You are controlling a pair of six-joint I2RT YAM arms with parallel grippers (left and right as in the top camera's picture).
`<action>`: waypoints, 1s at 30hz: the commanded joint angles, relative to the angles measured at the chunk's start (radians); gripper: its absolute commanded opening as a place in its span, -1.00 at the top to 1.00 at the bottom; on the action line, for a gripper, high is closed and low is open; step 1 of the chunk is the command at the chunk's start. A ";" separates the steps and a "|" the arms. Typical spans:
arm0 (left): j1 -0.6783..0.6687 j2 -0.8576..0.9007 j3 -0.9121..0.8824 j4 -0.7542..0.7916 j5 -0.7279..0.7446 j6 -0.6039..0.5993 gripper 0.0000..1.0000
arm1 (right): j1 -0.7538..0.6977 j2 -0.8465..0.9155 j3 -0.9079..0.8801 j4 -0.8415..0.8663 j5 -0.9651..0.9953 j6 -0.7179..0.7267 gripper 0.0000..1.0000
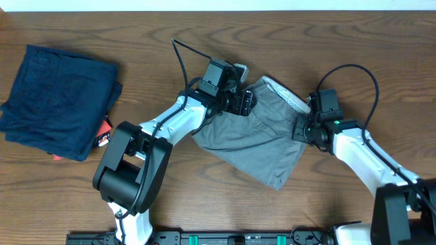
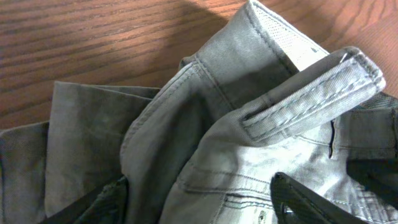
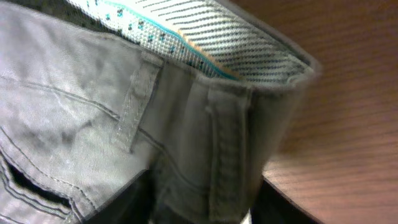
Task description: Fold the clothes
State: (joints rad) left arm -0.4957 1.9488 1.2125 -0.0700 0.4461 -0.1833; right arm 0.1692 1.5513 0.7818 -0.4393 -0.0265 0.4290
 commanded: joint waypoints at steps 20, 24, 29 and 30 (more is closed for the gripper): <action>-0.006 0.032 -0.002 0.018 0.069 0.015 -0.23 | 0.005 -0.070 0.023 0.080 -0.252 -0.206 0.98; -0.006 0.035 -0.002 0.054 0.066 0.015 -0.24 | 0.021 -0.070 0.023 0.080 -0.250 -0.215 0.97; -0.011 0.072 -0.002 0.084 0.067 0.014 -0.20 | 0.021 -0.070 0.023 0.080 -0.251 -0.213 0.97; -0.014 0.083 -0.002 0.083 0.067 0.014 -0.15 | 0.021 -0.070 0.023 0.080 -0.250 -0.213 0.97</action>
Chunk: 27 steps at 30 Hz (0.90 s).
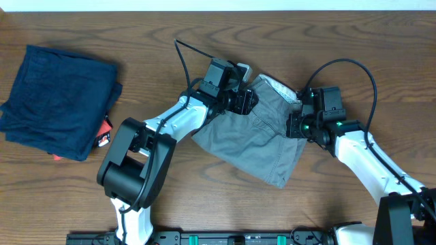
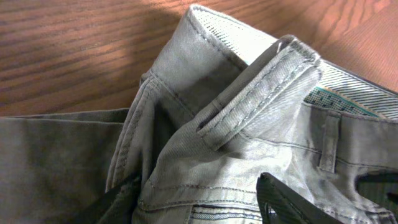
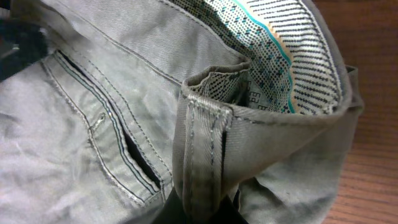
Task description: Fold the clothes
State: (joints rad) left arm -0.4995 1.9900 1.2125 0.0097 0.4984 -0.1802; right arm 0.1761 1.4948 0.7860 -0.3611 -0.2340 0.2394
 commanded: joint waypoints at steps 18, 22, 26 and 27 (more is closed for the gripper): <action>0.085 -0.167 0.003 -0.097 0.130 -0.042 0.88 | 0.014 -0.013 0.019 0.050 0.080 -0.024 0.96; 0.095 -0.249 0.003 -0.217 0.130 -0.042 0.88 | 0.014 -0.013 0.019 0.118 0.080 -0.029 0.89; 0.095 -0.272 0.003 -0.328 0.118 -0.045 0.88 | 0.014 -0.013 0.019 0.196 0.080 -0.036 0.88; 0.095 -0.272 0.003 -0.355 0.102 -0.052 0.88 | 0.014 -0.013 0.019 0.214 0.080 -0.037 0.91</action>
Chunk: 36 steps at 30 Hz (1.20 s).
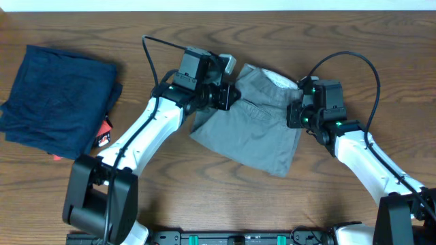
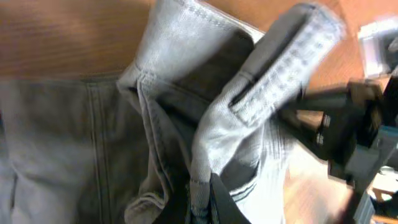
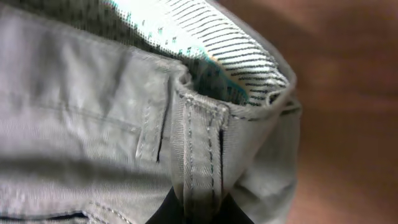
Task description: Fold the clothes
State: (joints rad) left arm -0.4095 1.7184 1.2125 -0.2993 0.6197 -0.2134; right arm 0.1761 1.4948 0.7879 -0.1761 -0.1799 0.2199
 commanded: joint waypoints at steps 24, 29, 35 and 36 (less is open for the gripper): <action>0.005 0.091 -0.032 -0.076 -0.561 -0.241 0.34 | 0.015 0.194 0.017 0.220 0.093 -0.070 0.45; 0.046 0.141 -0.032 -0.058 -0.562 -0.240 0.03 | 0.014 0.180 0.017 0.182 0.101 -0.068 0.32; 0.171 0.093 -0.030 -0.061 -0.481 -0.229 -0.61 | 0.010 0.041 0.017 0.137 0.101 -0.068 0.21; 0.187 0.093 -0.030 -0.061 -0.427 -0.226 -0.68 | 0.010 0.013 0.017 0.130 0.101 -0.068 0.16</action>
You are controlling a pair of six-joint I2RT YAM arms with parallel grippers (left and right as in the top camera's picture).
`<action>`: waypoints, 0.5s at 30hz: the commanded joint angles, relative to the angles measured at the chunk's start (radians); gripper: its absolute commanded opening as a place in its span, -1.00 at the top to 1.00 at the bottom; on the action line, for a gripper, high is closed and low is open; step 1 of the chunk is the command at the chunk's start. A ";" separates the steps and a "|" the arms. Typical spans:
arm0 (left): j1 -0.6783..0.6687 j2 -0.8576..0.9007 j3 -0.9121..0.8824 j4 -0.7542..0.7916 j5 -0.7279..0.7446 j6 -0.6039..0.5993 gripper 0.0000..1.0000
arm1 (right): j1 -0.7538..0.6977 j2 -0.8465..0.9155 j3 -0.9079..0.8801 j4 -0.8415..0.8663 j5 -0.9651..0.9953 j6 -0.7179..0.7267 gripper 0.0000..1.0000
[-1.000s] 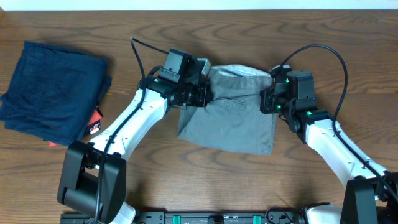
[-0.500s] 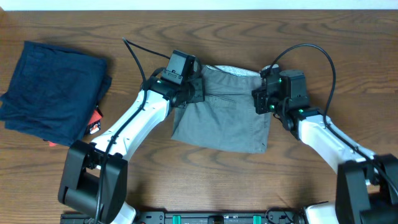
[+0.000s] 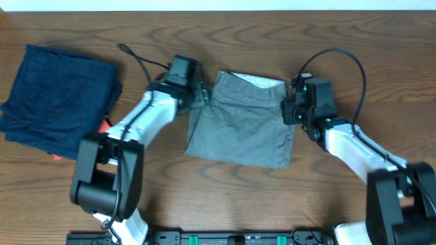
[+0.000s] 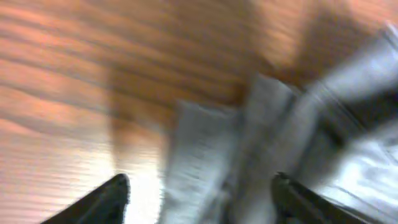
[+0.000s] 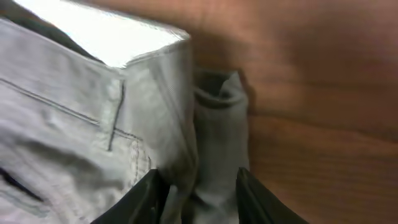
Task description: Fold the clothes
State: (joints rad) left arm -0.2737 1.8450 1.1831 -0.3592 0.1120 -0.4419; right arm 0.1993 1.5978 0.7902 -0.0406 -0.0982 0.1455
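Observation:
Grey shorts (image 3: 238,122) lie flat in the middle of the table, waistband toward the far edge, legs toward me. My left gripper (image 3: 201,95) stands open at the waistband's left corner. In the blurred left wrist view, grey cloth (image 4: 211,155) lies between the wide-apart fingers of that gripper (image 4: 199,199). My right gripper (image 3: 287,110) is at the waistband's right corner. In the right wrist view it (image 5: 199,199) is open, with a fold of the waistband (image 5: 217,124) between its fingers.
A folded dark blue garment (image 3: 58,99) lies at the far left, with a small red thing (image 3: 102,134) sticking out from under its right edge. The table's far edge (image 3: 218,9) runs just behind the shorts.
Both grippers were shut on the waistband corners, with the shorts slanted and bunched. Now both are open and the shorts lie spread flat and square. The left gripper has moved left.
First the shorts lay crumpled and slanted, both grippers open around the waistband corners. Then the right gripper was shut on its corner, the left still open. Then both were shut and the shorts sat further left. Now the shorts lie flat and both grippers are open.

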 commanded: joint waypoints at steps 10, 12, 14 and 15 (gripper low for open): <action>0.109 0.043 -0.001 0.009 0.534 0.208 -0.96 | -0.013 -0.197 0.014 -0.148 0.020 0.006 -0.08; 0.103 0.079 -0.001 0.023 0.596 0.213 -0.95 | -0.013 -0.196 0.014 -0.173 0.020 0.006 -0.08; 0.095 0.121 -0.001 0.032 0.641 0.213 -0.96 | -0.013 -0.196 0.014 -0.184 0.020 0.006 -0.09; 0.089 0.142 -0.001 0.031 0.639 0.213 -0.96 | -0.013 -0.196 0.014 -0.188 0.020 0.006 -0.09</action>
State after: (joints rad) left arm -0.1730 1.9179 1.1831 -0.3271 0.6285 -0.2672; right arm 0.1921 1.4033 0.7940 -0.2211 -0.0883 0.1490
